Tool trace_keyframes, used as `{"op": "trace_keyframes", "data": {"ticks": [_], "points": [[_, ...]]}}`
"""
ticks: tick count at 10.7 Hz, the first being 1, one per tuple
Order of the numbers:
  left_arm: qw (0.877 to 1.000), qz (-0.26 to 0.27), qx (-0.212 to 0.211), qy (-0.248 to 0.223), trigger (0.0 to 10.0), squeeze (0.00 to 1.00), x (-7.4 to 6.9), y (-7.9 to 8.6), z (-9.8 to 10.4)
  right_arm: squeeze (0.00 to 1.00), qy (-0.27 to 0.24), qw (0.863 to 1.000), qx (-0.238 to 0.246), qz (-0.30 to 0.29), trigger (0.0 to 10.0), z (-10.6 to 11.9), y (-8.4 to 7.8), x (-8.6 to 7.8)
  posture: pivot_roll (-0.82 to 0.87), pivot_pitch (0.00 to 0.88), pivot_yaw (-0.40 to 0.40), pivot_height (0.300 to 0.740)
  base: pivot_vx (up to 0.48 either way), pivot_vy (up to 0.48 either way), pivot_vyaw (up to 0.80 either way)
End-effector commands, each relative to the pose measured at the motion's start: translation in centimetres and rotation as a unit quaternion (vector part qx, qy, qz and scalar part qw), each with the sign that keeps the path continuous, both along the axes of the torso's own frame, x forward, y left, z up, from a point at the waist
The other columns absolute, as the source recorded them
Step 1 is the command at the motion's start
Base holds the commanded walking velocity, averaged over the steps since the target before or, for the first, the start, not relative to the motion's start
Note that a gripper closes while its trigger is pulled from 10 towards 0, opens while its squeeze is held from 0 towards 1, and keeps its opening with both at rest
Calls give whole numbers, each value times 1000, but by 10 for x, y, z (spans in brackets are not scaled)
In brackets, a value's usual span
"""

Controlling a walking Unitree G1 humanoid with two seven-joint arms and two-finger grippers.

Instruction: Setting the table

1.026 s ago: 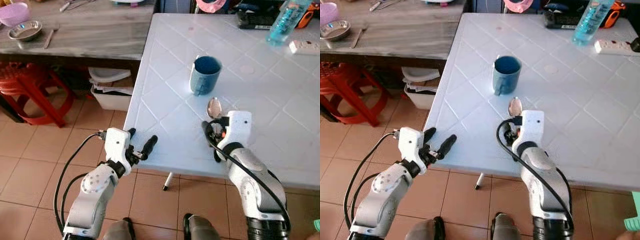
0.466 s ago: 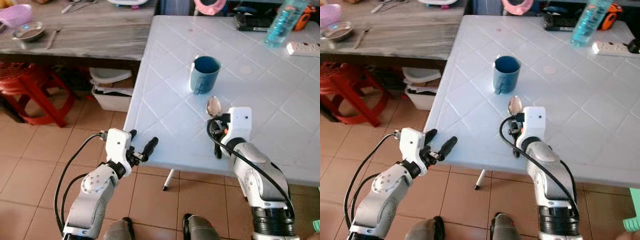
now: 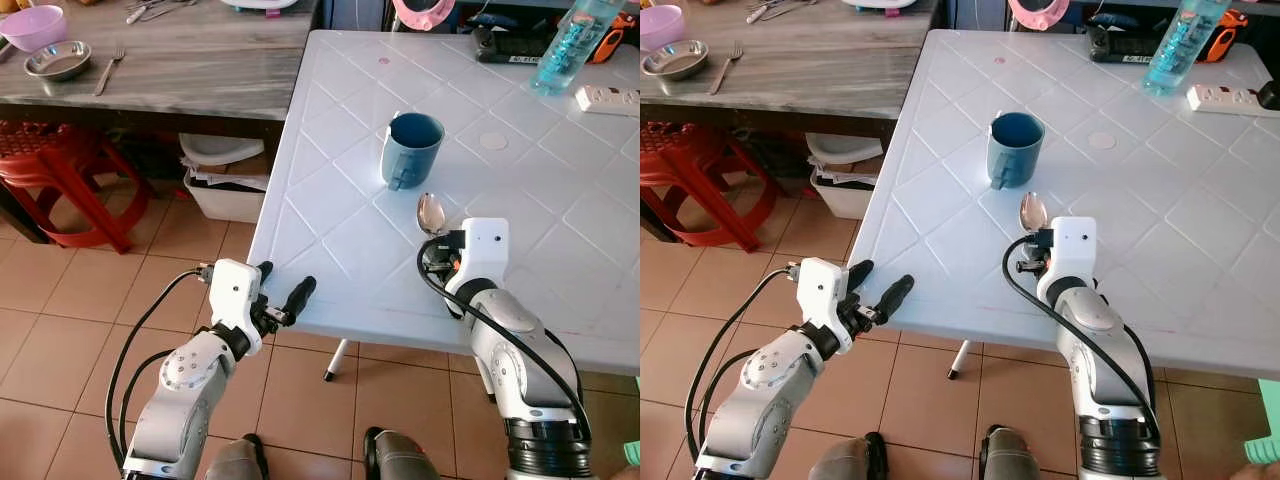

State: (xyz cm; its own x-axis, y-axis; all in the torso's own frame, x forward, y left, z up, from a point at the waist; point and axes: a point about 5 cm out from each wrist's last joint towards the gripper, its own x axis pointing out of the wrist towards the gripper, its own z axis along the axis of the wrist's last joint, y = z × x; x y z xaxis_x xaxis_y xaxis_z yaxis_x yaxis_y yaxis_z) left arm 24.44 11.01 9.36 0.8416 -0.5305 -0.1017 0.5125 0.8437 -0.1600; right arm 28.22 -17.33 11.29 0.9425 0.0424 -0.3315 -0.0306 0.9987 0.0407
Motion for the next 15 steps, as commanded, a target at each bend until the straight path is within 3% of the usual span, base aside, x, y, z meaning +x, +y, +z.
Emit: {"op": "trace_keyframes", "data": {"ticks": [1,4,7,9,11,15], "points": [[1000,-20,-2,17,10000,0,-5,-2,-5,0,163,986,5,-32,0,-65,-9,-30,-66,220,68,740,0,0,0],[996,-78,-35,10,10000,0,-7,-9,4,0,162,986,10,-37,0,-66,-10,-30,-67,218,63,740,0,0,0],[994,-98,-43,10,10000,0,-7,-12,6,0,163,986,12,-42,0,-67,-12,-29,-72,213,58,740,0,0,0],[998,-62,-26,9,10000,0,-1,-9,2,0,131,988,54,-56,0,-57,-6,-22,-77,206,57,740,0,0,0],[1000,9,1,3,10000,0,11,4,-2,0,84,991,100,-37,0,-34,12,-11,-78,196,55,740,0,0,0],[999,47,11,-7,10000,0,16,10,-5,0,90,982,164,6,0,-21,41,-5,-74,180,45,740,0,480,0]]}}
